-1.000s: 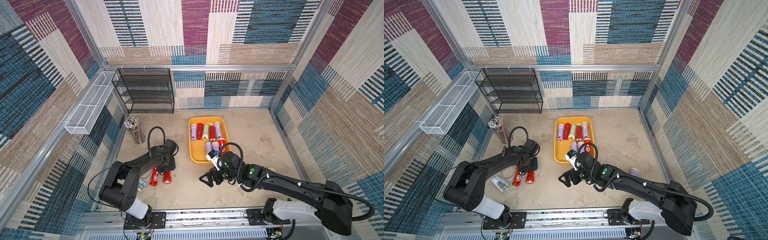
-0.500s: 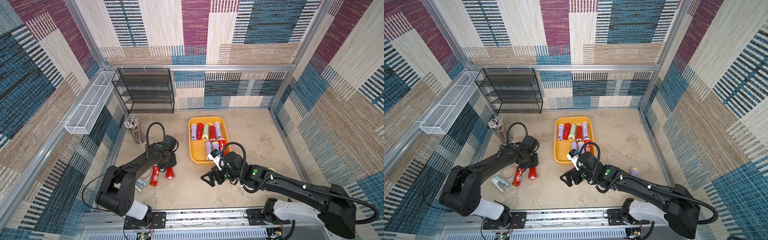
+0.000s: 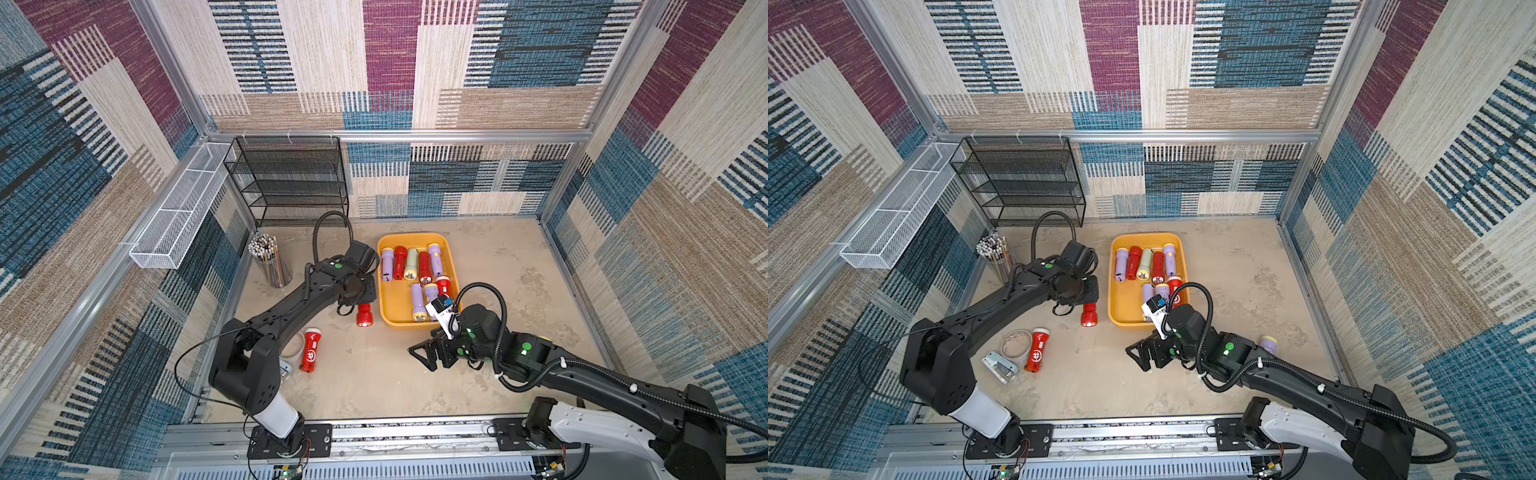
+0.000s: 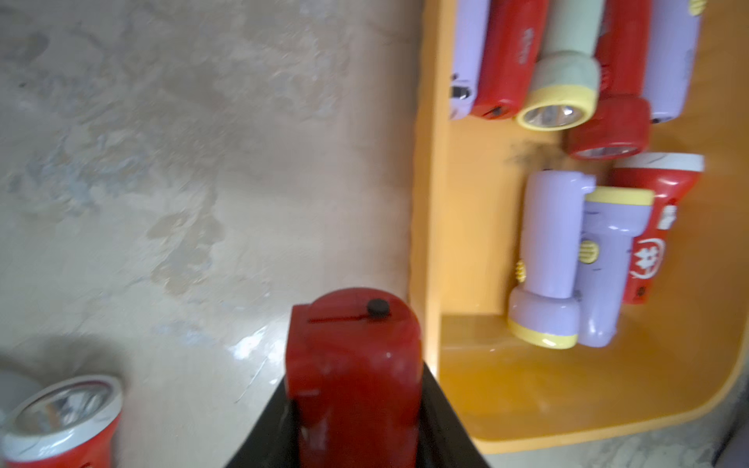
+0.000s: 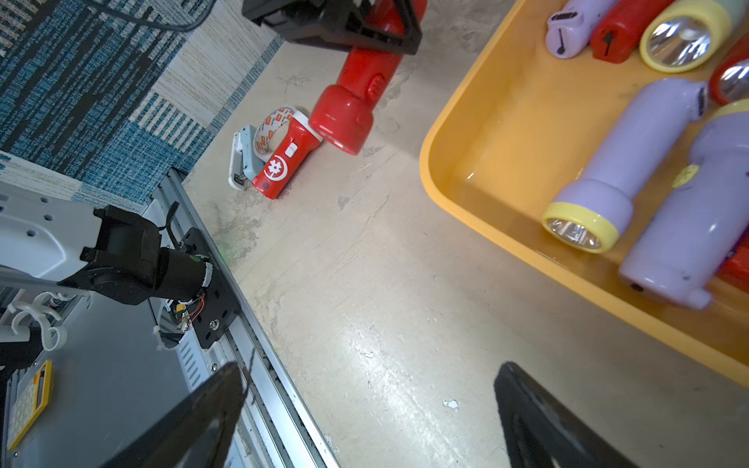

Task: Put the flashlights into the storage boxes
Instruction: Place the flashlight at the storage box.

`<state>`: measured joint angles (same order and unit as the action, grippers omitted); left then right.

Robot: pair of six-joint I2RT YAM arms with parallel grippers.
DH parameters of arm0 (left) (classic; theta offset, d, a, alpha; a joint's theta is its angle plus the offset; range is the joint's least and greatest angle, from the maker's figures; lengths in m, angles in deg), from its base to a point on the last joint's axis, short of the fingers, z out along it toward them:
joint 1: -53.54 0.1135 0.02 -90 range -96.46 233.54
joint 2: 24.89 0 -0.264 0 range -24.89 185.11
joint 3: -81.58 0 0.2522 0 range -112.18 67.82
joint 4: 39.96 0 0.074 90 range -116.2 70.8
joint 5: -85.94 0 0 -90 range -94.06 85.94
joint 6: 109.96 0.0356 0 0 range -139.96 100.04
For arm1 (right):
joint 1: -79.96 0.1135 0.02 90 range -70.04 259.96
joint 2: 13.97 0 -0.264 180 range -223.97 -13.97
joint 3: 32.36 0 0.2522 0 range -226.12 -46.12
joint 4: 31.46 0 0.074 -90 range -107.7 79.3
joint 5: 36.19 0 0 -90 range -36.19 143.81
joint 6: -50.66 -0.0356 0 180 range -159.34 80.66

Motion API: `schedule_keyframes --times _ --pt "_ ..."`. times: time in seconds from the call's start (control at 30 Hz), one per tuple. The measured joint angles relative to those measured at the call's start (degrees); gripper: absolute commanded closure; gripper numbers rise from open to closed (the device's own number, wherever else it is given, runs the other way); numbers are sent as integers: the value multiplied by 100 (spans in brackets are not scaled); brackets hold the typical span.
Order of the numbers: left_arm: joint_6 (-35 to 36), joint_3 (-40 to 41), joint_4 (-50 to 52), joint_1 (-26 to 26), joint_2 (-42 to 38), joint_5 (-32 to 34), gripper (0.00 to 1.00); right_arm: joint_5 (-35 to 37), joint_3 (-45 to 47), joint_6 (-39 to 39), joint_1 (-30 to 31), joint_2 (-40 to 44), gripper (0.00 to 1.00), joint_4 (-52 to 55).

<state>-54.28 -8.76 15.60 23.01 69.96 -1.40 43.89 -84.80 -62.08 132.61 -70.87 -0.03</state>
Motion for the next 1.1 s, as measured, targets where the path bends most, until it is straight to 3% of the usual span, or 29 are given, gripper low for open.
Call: schedule_keyframes --times 0.23,0.5,0.87,1.1 --pt "-46 -1263 4 -507 1191 -2 73 155 120 -70 2 417 0 234" --pt "-164 -2098 7 -750 2312 0 73 304 256 -127 0 813 0 420" --pt "-361 -2341 -4 -848 2903 -9 67 409 337 -188 -15 1003 0 579" --pt "-413 -2378 -26 -896 2944 -61 53 413 339 -188 -22 988 0 614"
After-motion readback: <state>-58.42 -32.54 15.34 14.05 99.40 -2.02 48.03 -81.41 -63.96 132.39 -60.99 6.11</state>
